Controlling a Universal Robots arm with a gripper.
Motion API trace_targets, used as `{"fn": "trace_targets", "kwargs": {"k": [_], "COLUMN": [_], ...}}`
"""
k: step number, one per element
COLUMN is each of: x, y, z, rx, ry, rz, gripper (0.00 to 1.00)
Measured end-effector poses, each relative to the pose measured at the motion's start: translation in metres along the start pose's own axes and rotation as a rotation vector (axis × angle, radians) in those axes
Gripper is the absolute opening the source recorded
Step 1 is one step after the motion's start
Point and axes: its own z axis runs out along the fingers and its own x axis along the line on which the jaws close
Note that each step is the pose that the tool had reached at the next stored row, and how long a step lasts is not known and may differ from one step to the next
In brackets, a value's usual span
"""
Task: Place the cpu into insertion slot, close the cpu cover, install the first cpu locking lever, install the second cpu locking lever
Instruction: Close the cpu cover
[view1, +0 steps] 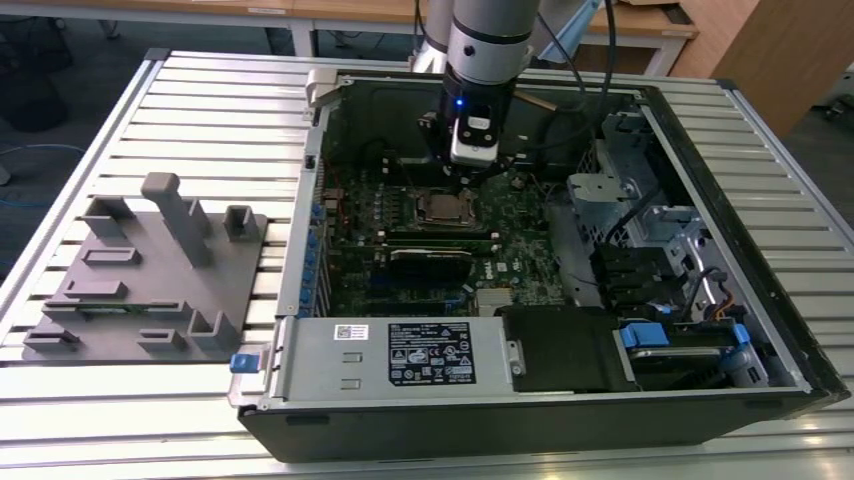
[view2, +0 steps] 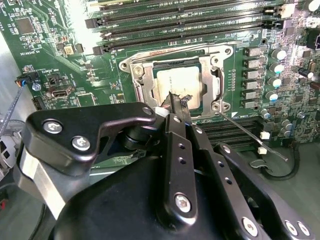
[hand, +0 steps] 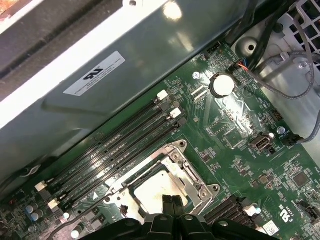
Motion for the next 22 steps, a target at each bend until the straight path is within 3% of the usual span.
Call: {"fn": "trace_targets", "kwargs": {"k": [17,22], "x": [0.0000,0.0000], "y": [0.0000,0.0000], "z": [0.0000,0.0004], "rx": [0.0004,0.0013], "ry": [-0.0003,-0.0013], "rz": [-0.020,-0.077], "gripper": [0.10,0.10]}}
